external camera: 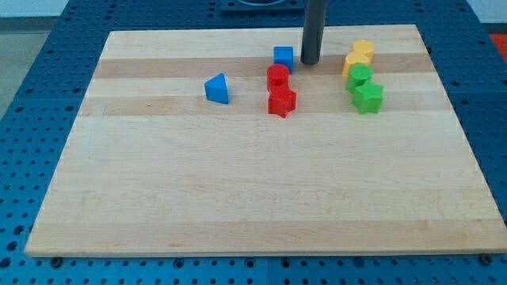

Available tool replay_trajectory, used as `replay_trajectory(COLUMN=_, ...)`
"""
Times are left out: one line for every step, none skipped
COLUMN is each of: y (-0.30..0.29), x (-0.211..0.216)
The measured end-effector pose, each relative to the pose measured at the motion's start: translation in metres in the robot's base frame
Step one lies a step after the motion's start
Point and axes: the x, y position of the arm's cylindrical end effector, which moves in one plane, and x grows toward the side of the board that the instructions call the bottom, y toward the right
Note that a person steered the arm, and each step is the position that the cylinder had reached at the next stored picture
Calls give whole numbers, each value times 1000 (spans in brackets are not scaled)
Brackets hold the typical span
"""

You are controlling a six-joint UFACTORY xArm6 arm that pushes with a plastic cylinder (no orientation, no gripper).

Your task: Move blue cube on left side

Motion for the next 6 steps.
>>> replay_trajectory(y=-17, x=0)
replay_trajectory(y=-54, x=0)
replay_trajectory(y=-65, x=0)
replay_trajectory(y=-65, x=0)
replay_trajectory(y=-74, x=0)
replay_trajectory(y=-93, x=0)
